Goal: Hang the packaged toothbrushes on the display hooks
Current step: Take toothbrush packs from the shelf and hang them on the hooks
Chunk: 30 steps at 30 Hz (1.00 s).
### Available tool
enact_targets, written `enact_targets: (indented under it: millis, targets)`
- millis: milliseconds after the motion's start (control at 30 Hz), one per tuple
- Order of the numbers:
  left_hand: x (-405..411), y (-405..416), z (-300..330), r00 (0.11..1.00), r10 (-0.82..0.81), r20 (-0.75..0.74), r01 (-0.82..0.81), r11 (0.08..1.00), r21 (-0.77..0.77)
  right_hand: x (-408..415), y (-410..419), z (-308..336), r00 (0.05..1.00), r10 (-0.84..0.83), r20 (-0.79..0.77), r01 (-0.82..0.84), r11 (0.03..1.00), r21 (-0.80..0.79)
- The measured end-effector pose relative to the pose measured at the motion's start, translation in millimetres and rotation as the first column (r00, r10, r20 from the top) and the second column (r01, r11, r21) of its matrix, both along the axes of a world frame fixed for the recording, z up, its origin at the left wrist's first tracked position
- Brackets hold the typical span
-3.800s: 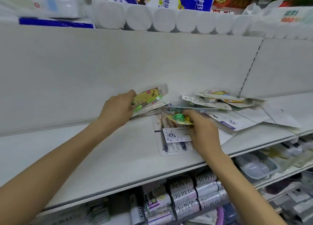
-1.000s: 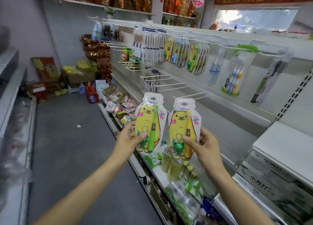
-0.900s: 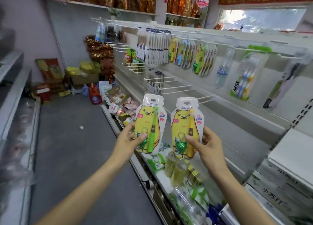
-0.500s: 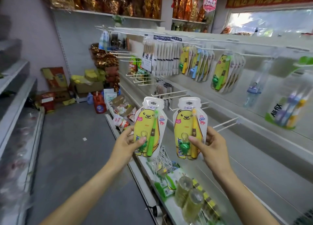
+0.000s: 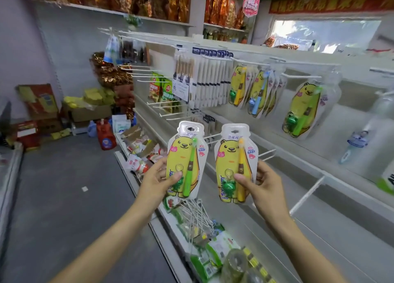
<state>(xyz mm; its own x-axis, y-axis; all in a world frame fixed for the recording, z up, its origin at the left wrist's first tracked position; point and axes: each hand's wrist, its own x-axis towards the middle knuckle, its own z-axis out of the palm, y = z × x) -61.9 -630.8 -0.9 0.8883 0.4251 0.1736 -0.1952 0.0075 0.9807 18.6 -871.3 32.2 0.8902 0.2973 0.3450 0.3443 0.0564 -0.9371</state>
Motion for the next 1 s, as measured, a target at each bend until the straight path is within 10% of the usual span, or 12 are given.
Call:
enact_targets:
  millis: [1000]
  targets:
    - [173.2, 245.9, 26.2, 0.866, -0.498, -0.048, 0.500, 0.860, 0.106, 112.4, 240.5, 91.4, 0.821, -0.536, 0.194, 0.527, 0.844, 0.103]
